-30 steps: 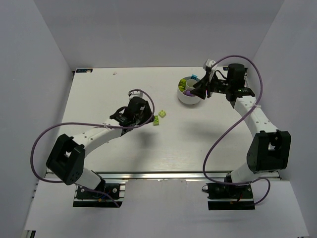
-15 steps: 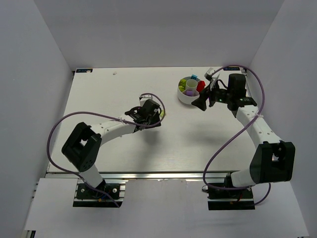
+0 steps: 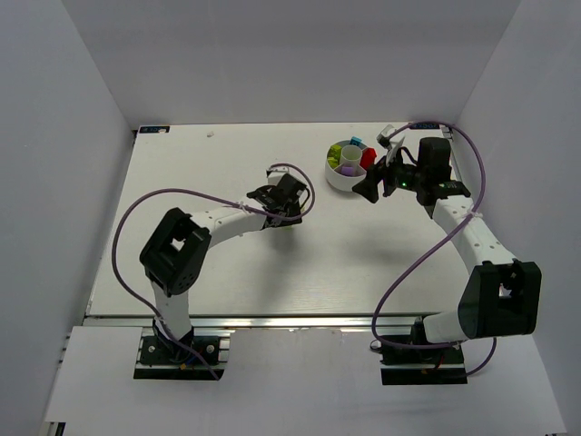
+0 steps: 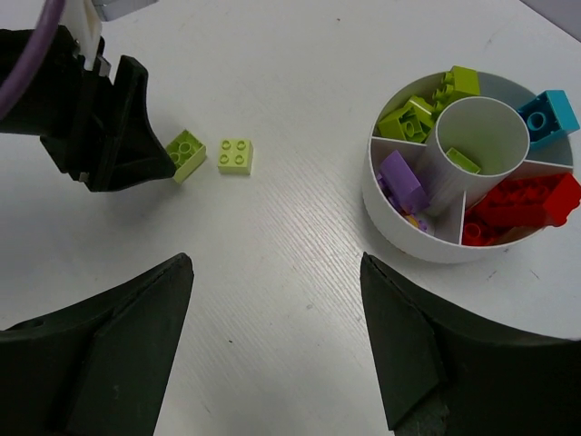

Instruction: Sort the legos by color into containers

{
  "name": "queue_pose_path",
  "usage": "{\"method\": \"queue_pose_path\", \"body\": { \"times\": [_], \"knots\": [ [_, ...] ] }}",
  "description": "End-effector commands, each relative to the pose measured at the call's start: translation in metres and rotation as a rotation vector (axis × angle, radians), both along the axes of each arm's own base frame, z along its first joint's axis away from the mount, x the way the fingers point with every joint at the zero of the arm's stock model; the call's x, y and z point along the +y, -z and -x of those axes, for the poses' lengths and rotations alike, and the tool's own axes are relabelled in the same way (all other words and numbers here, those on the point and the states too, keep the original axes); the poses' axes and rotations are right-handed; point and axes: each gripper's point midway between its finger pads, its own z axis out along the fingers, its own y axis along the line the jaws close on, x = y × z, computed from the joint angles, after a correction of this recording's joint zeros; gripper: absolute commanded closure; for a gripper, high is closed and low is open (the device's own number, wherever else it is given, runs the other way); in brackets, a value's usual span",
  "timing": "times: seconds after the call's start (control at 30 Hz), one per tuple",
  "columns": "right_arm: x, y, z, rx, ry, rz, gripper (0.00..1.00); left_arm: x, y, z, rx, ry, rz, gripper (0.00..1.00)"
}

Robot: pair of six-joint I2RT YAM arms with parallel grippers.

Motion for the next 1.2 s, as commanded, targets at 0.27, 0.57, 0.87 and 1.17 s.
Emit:
{"method": "queue_pose_path", "body": {
  "times": [0.27,0.57,0.87,1.17],
  "knots": [
    [-0.001,-0.017,-0.005,-0.052,0.018,-0.019,0.21,0.002,0.009,-0.017,-0.006,-0.022,-0.113,0.37],
    [0.000,-0.022,-0.007,-0.039,0.025,-0.038,0.21,-0.005,0.022,-0.019,0.007,0.001,-0.107,0.49],
    [0.023,-0.017,0.009,0.238,0.010,-0.202,0.24,-0.007,0.005,-0.013,-0.028,0.039,-0.055,0.83],
    [0.059,0.007,0.022,0.616,0.064,-0.256,0.28,-0.044,-0.070,0.023,-0.201,0.334,0.270,0.86]
  ]
}}
